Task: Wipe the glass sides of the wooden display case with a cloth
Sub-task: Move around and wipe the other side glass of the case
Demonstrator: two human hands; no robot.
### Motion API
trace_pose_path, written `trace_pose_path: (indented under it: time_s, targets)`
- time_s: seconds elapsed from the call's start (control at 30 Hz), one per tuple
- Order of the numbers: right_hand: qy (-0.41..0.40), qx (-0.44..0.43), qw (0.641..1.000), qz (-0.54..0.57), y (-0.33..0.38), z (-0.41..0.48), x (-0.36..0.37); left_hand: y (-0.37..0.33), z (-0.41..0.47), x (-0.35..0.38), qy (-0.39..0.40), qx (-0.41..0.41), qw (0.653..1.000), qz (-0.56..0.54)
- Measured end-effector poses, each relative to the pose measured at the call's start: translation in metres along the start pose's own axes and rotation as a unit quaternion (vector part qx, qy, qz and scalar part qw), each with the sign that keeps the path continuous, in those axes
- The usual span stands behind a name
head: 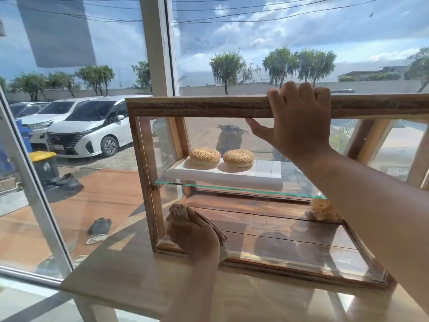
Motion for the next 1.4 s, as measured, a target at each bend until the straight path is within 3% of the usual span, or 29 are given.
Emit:
trace_pose_path:
  time_s: [0.1,0.2,0.33,0.37,0.43,0.53,0.67,0.73,0.8,0.93,1.03,1.1,1.2,1.27,1.33,1.4]
  targets:
    - [0.0,0.0,1.0,0.004,0.0,0.0,-0.001,-0.028,-0.049,0.016,0.062,0.196,0.978,0.022]
    - [0.002,0.0,1.0,0.005,-0.001,0.0,0.0,-0.033,-0.076,0.026,0.146,0.42,0.894,0.058]
    - [0.005,0.002,1.0,0.003,-0.001,0.0,-0.001,-0.022,-0.05,0.011,0.174,0.563,0.799,0.118]
    - [0.004,0.002,1.0,0.003,-0.001,0.0,-0.001,-0.013,-0.036,0.005,0.168,0.56,0.8,0.133]
    - [0.0,0.001,1.0,0.002,-0.001,0.0,-0.001,0.009,0.0,-0.012,0.123,0.479,0.858,0.141]
    - [-0.002,0.004,1.0,0.002,-0.001,-0.001,0.001,0.048,0.039,-0.029,0.048,0.222,0.967,0.113]
    - [0.0,0.005,1.0,0.003,0.0,-0.001,0.0,0.041,0.01,-0.01,0.043,0.021,0.998,0.029]
    - [0.001,0.003,1.0,0.005,0.0,-0.001,0.0,0.023,-0.023,-0.001,0.045,0.031,0.998,-0.001]
    - [0.008,0.001,1.0,0.011,0.0,-0.001,0.0,0.007,-0.056,0.003,0.092,0.109,0.99,-0.01]
    - [0.016,0.002,1.0,0.019,-0.001,-0.001,0.0,0.01,-0.068,-0.002,0.249,0.273,0.929,0.028]
    - [0.021,0.0,1.0,0.016,-0.001,-0.001,0.0,0.026,-0.044,-0.025,0.303,0.353,0.878,0.109]
    - [0.019,0.0,1.0,0.016,-0.001,-0.001,-0.001,0.044,-0.015,-0.043,0.279,0.345,0.885,0.143]
    - [0.01,0.004,1.0,0.014,-0.001,-0.002,-0.001,0.07,0.024,-0.062,0.215,0.221,0.939,0.154]
    - [0.01,0.003,1.0,0.016,0.0,-0.001,0.0,0.073,0.028,-0.061,0.19,0.168,0.954,0.161]
    - [0.007,0.005,1.0,0.016,-0.001,-0.001,0.0,0.068,0.016,-0.053,0.191,0.165,0.956,0.152]
    - [0.001,0.009,1.0,0.014,-0.001,-0.001,0.0,0.056,-0.007,-0.042,0.215,0.213,0.943,0.136]
Point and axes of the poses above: each hand's wrist, its own z-axis towards the middle knuckle, its own x-axis out of the palm, y = z × x, the point moved 6 cm from there along z, towards the middle knuckle, and after that the axes turned 6 degrees about -z, right-handed, at the moved point
